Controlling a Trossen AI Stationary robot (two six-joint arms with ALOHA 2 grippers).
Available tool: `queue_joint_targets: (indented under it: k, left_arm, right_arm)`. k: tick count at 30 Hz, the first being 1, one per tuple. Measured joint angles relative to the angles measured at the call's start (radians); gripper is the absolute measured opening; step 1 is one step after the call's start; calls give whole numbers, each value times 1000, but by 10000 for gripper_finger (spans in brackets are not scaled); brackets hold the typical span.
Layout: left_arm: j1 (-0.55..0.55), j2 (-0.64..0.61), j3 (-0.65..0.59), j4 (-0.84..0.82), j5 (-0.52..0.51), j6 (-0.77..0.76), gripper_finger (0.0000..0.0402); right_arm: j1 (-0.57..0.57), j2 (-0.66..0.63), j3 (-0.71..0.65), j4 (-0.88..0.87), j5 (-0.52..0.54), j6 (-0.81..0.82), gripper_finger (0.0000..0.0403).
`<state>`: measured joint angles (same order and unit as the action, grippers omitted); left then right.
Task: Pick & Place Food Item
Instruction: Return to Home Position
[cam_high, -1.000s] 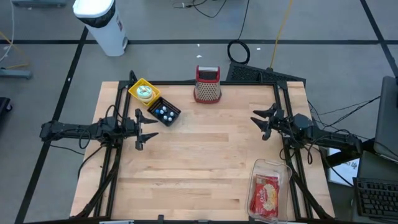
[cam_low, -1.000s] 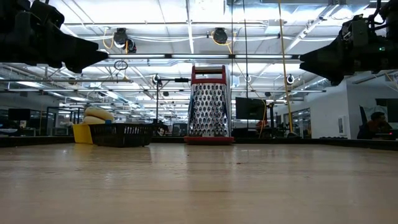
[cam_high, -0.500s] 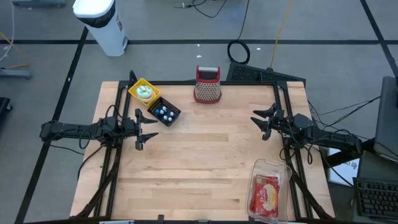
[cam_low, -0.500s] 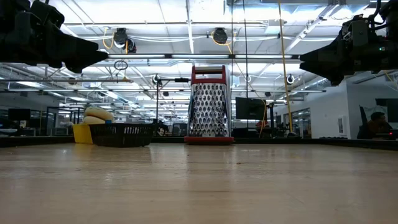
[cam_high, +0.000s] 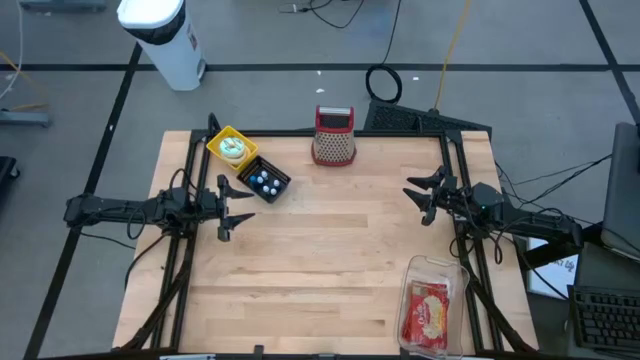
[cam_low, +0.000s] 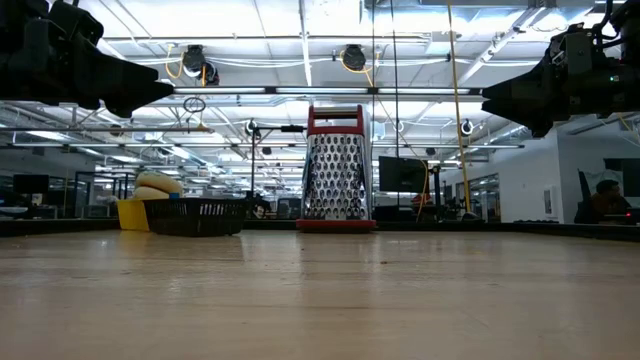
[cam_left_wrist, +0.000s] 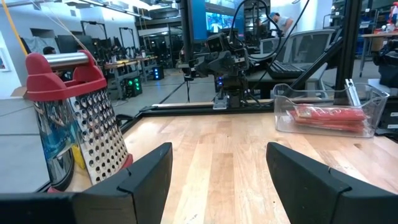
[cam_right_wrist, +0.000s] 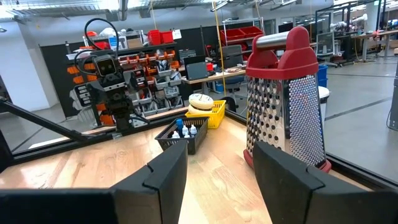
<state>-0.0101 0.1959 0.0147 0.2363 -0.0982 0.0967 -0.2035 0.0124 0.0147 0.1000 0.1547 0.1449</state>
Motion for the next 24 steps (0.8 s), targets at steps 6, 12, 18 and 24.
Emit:
queue_joint_targets:
  k: [6,12,18,24]
  left_arm:
    - [0,0,0,0,0,0,257]
    - [0,0,0,0,0,0,258]
    - [0,0,0,0,0,0,257]
    - [0,0,0,0,0,0,257]
  right_arm:
    - [0,0,-1,0,0,0,170]
    - [0,0,-1,0,0,0,169]
    - [0,0,-1,0,0,0,170]
    - [0,0,-1,0,0,0,167]
